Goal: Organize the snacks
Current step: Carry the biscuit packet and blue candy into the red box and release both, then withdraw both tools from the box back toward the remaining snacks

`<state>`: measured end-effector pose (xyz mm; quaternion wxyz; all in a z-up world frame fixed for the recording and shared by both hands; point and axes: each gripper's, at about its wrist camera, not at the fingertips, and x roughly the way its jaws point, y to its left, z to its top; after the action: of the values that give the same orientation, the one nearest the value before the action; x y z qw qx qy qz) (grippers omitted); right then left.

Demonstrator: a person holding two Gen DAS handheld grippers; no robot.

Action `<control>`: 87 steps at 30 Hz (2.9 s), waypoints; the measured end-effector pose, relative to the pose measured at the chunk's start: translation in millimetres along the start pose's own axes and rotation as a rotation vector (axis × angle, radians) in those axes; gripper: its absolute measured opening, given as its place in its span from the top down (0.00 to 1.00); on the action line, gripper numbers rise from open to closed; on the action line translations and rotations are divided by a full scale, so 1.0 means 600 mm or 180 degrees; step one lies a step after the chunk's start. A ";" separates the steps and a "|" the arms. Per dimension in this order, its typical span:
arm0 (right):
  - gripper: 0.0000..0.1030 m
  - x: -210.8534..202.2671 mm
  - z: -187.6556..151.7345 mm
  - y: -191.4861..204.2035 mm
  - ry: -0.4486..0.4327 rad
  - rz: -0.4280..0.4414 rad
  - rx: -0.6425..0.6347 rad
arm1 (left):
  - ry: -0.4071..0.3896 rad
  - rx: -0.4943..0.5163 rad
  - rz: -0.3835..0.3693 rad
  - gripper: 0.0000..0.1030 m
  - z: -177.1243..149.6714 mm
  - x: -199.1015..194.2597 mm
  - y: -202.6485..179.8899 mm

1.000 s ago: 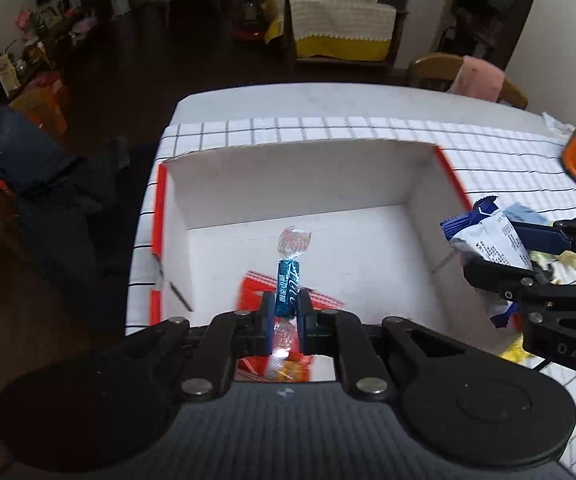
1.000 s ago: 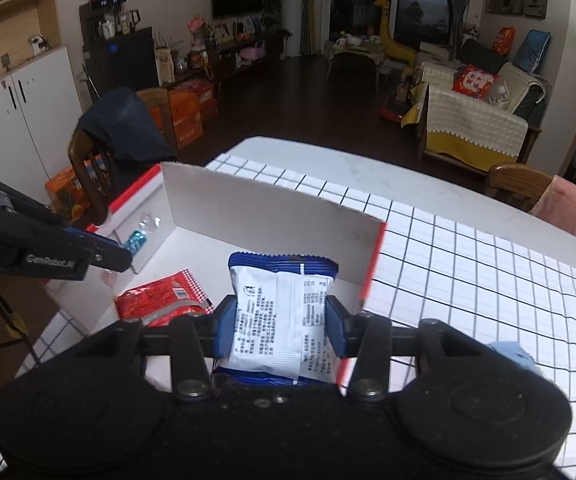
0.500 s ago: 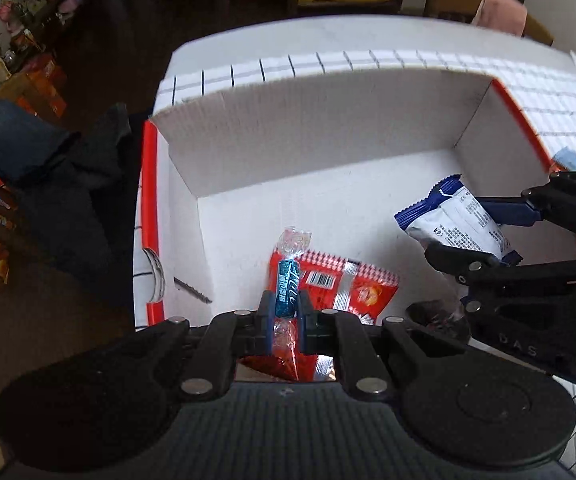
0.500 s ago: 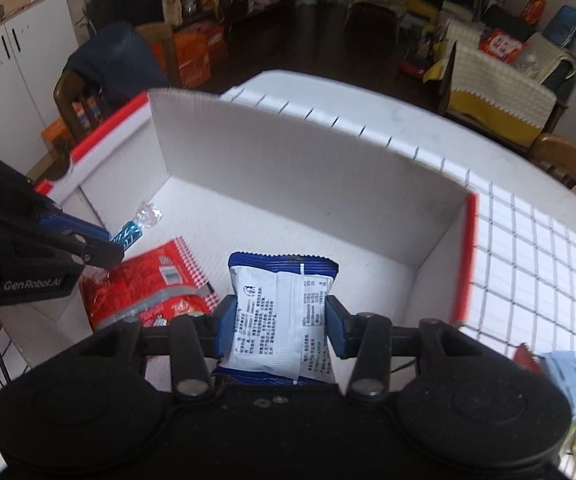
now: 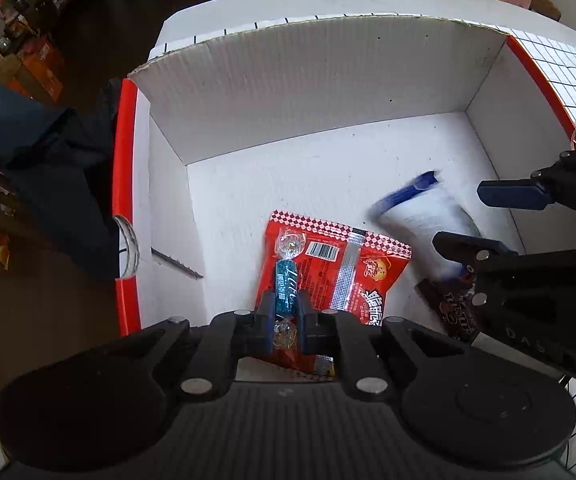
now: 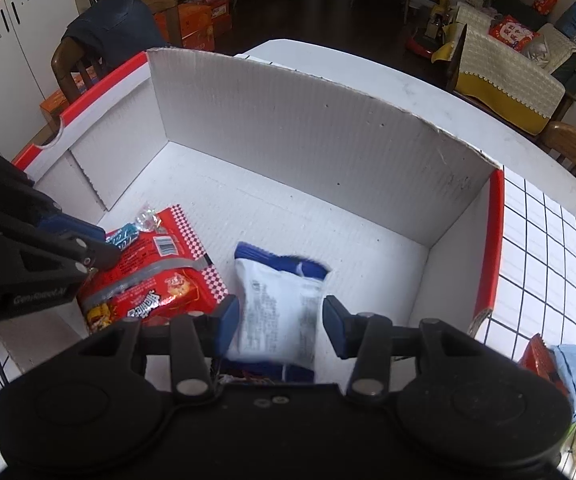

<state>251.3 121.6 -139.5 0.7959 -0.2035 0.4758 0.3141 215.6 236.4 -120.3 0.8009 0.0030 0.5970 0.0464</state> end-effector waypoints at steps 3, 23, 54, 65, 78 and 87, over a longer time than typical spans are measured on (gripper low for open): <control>0.56 -0.004 -0.002 0.001 -0.0019 -0.0034 -0.0007 | -0.0022 -0.0019 -0.0009 0.90 -0.005 -0.003 -0.001; 0.44 -0.139 -0.039 -0.028 -0.0572 0.0047 0.0415 | -0.0515 -0.0071 -0.0195 0.50 -0.045 -0.109 -0.007; 0.00 -0.330 -0.222 -0.143 -0.1190 0.0019 0.1010 | -0.1582 0.0328 -0.0576 0.13 -0.116 -0.265 -0.192; 0.00 -0.313 -0.326 -0.246 -0.0935 -0.0245 0.1100 | -0.1367 0.0635 -0.0813 0.12 -0.117 -0.210 -0.322; 0.01 -0.238 -0.378 -0.361 -0.0634 -0.0328 0.1180 | -0.0814 0.0990 -0.0881 0.12 -0.095 -0.104 -0.446; 0.07 -0.161 -0.385 -0.390 -0.0391 -0.0220 0.1111 | -0.0461 0.1208 -0.0808 0.12 -0.074 -0.031 -0.497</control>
<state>234.2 -220.1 -155.2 0.8570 -0.0591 0.4663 0.2111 188.8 -64.4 -133.2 0.8262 0.0817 0.5316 -0.1679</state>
